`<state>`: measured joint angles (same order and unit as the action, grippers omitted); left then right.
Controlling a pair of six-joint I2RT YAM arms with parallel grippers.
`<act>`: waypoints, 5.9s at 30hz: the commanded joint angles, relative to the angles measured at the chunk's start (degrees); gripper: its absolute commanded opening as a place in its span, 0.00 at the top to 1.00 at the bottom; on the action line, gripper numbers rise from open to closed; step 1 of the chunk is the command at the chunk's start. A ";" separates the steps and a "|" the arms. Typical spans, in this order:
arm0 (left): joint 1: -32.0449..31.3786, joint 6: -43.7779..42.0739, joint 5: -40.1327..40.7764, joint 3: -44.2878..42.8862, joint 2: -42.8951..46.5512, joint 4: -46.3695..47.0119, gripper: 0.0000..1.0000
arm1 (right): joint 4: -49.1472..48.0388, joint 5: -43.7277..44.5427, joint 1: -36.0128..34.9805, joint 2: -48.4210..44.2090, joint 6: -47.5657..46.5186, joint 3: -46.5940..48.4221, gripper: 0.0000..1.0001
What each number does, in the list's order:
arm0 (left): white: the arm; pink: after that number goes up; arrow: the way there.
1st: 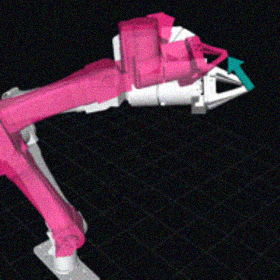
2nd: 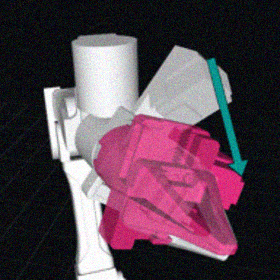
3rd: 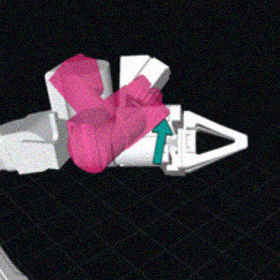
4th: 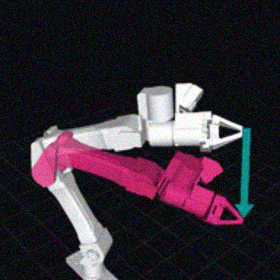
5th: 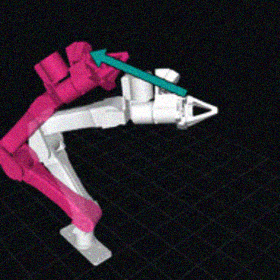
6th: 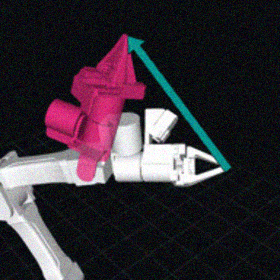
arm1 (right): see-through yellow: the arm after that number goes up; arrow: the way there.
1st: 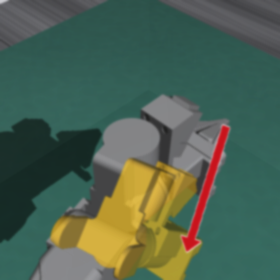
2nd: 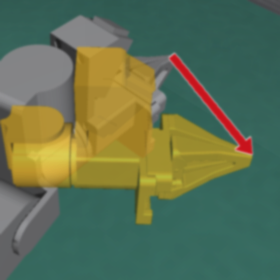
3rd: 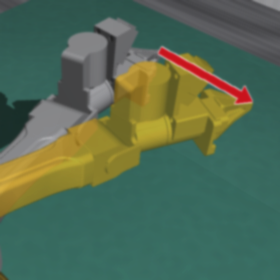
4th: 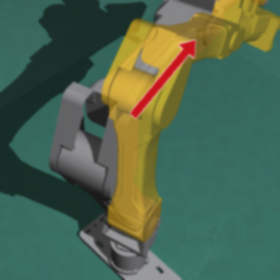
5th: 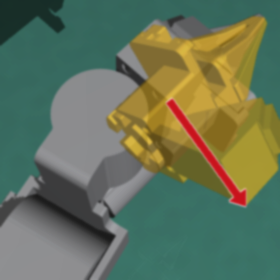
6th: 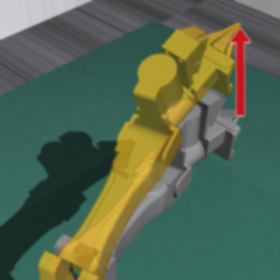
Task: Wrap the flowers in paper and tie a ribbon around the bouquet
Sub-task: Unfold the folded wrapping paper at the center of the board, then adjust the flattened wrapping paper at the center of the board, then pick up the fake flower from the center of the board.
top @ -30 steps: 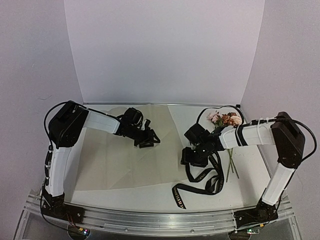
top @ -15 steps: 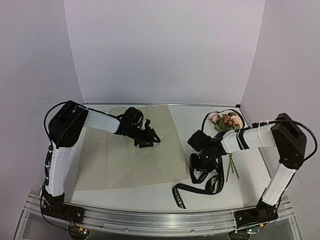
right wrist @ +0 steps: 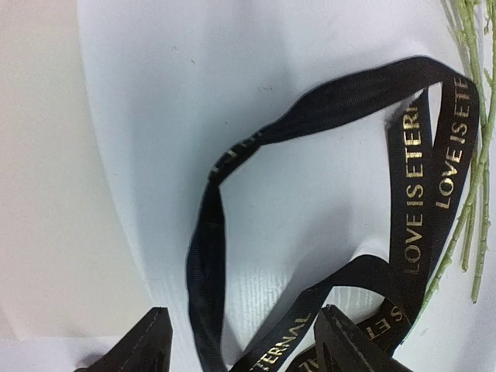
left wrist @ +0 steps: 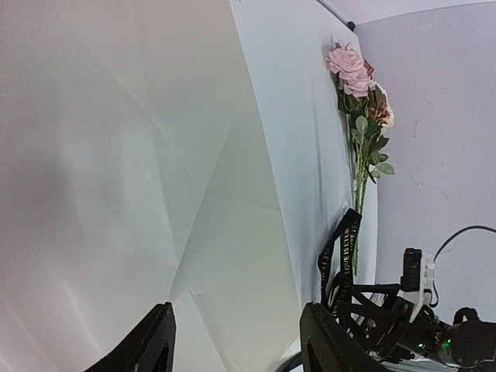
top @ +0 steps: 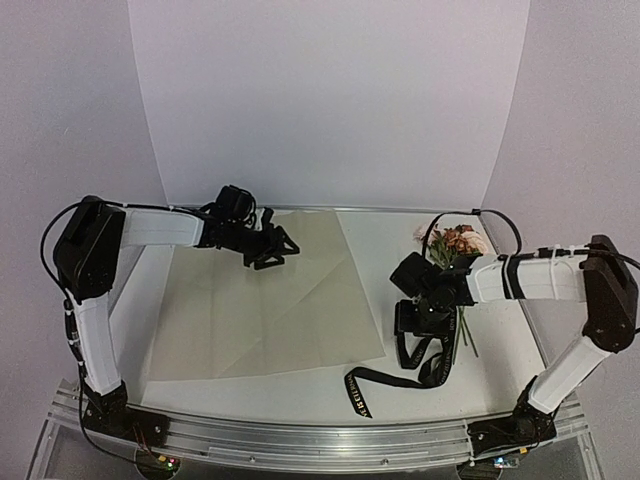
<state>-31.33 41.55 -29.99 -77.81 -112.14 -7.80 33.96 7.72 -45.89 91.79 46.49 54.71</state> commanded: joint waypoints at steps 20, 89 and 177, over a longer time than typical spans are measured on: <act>0.65 5.56 18.14 30.63 24.30 -11.59 0.41 | -5.46 -7.26 0.27 27.51 -14.19 37.07 0.14; -11.69 -8.04 19.82 -0.16 -5.74 -14.45 0.32 | -4.61 -5.76 8.69 3.17 -5.91 17.50 0.19; 1.36 -13.51 16.11 -5.45 -6.18 -20.45 0.32 | -9.06 -10.07 30.61 10.92 8.73 5.40 0.44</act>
<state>-30.40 28.33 -13.86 -82.50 -119.31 -28.26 25.05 -3.97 -11.88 102.54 53.97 59.44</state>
